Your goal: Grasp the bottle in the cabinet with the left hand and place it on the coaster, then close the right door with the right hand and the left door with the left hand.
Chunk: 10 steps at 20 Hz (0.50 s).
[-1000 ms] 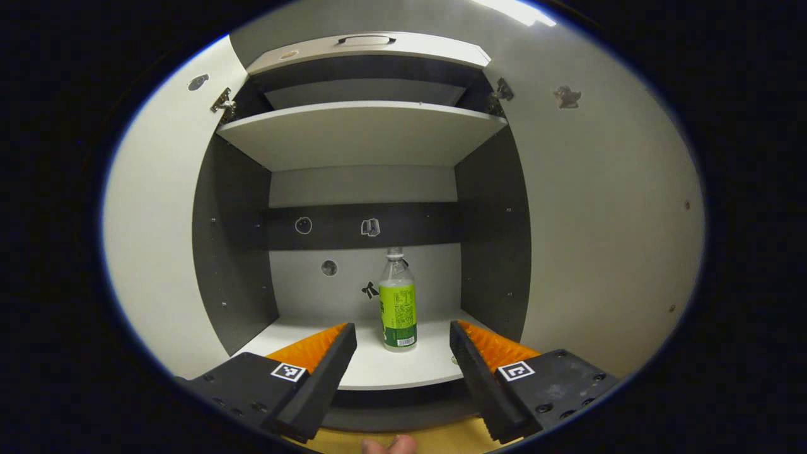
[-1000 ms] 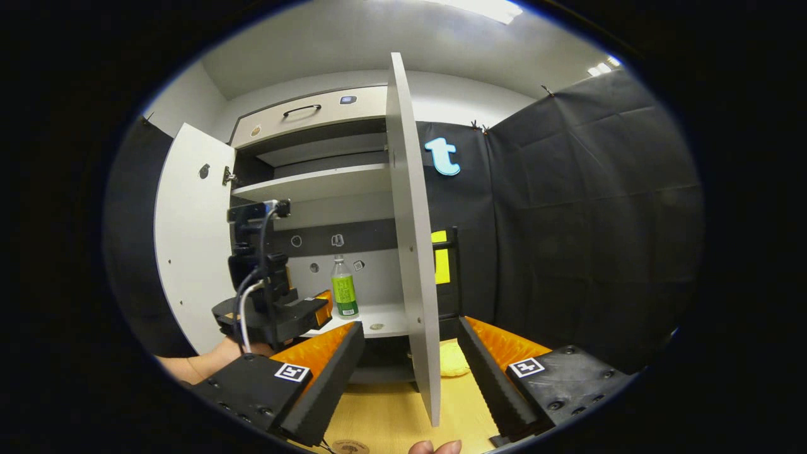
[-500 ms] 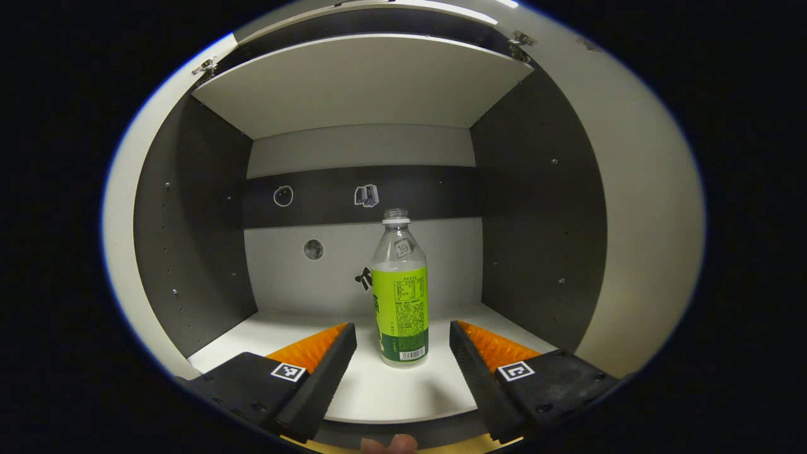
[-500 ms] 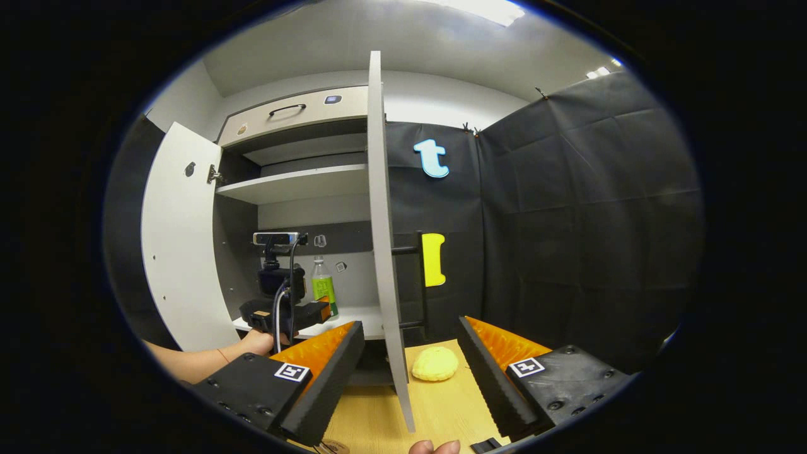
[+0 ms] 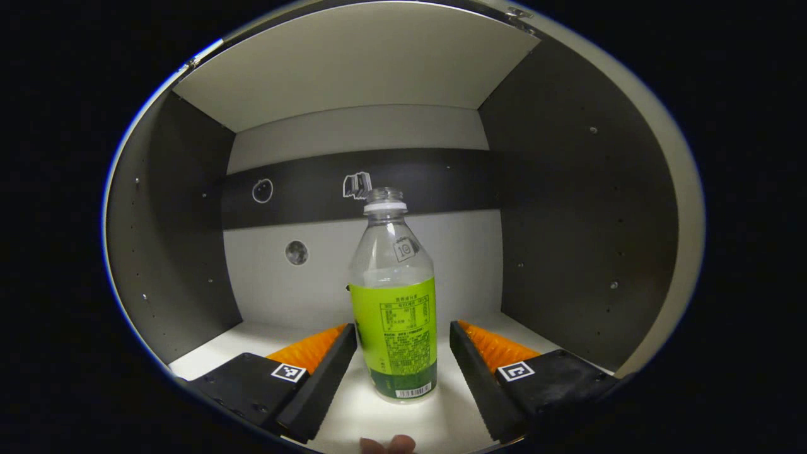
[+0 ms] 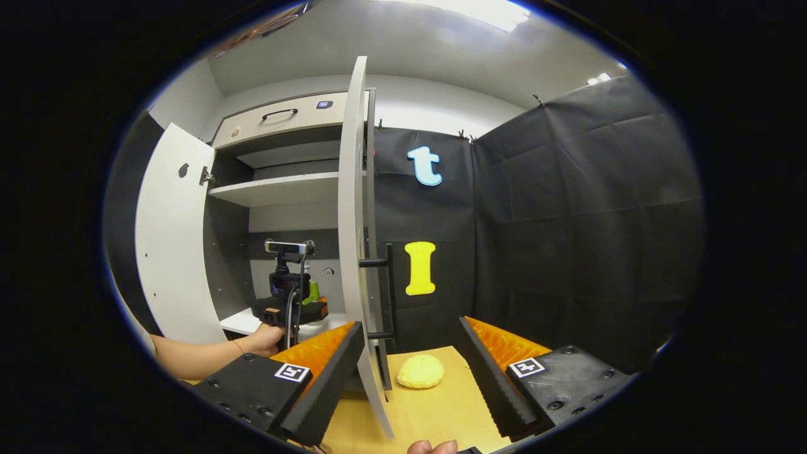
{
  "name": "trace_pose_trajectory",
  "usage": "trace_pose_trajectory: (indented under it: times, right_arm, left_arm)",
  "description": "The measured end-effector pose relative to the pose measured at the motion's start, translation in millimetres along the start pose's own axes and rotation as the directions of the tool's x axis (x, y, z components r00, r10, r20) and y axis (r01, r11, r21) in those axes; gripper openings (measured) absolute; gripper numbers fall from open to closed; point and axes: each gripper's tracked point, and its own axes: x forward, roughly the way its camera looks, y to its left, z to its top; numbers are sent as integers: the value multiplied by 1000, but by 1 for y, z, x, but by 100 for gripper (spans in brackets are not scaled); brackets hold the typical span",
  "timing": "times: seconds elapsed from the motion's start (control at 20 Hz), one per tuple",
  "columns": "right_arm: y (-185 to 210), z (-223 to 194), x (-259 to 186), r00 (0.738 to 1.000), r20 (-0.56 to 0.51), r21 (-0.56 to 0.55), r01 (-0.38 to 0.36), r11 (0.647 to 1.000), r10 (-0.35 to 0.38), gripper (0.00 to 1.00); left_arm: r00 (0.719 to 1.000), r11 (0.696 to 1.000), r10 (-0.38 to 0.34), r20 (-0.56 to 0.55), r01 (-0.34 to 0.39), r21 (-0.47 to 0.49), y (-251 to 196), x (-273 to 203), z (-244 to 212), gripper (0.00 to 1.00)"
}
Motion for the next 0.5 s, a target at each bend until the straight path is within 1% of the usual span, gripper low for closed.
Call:
trace_pose_trajectory:
  times: [0.1,0.2,0.35,0.45,0.5]
  right_arm:
    - [-4,-4,2,1000,-6,4,7,1000,-7,99]
    - [-6,-7,2,1000,-9,5,10,1000,-10,99]
    - [-8,-7,1,1000,-1,-13,14,1000,-14,98]
    - [-10,-8,0,1000,-5,-11,16,1000,-16,98]
    - [-10,-7,-2,1000,-3,-8,15,1000,-15,99]
  left_arm:
    - [999,999,39,-33,-40,-32,5,4,-7,95]
    - [995,997,69,-69,-72,-41,10,4,-16,94]
    - [998,997,44,-48,-47,-57,8,6,-13,93]
    - [999,998,32,-25,-33,-57,6,0,-4,80]
    - [999,998,31,-12,-32,-52,8,-5,1,79]
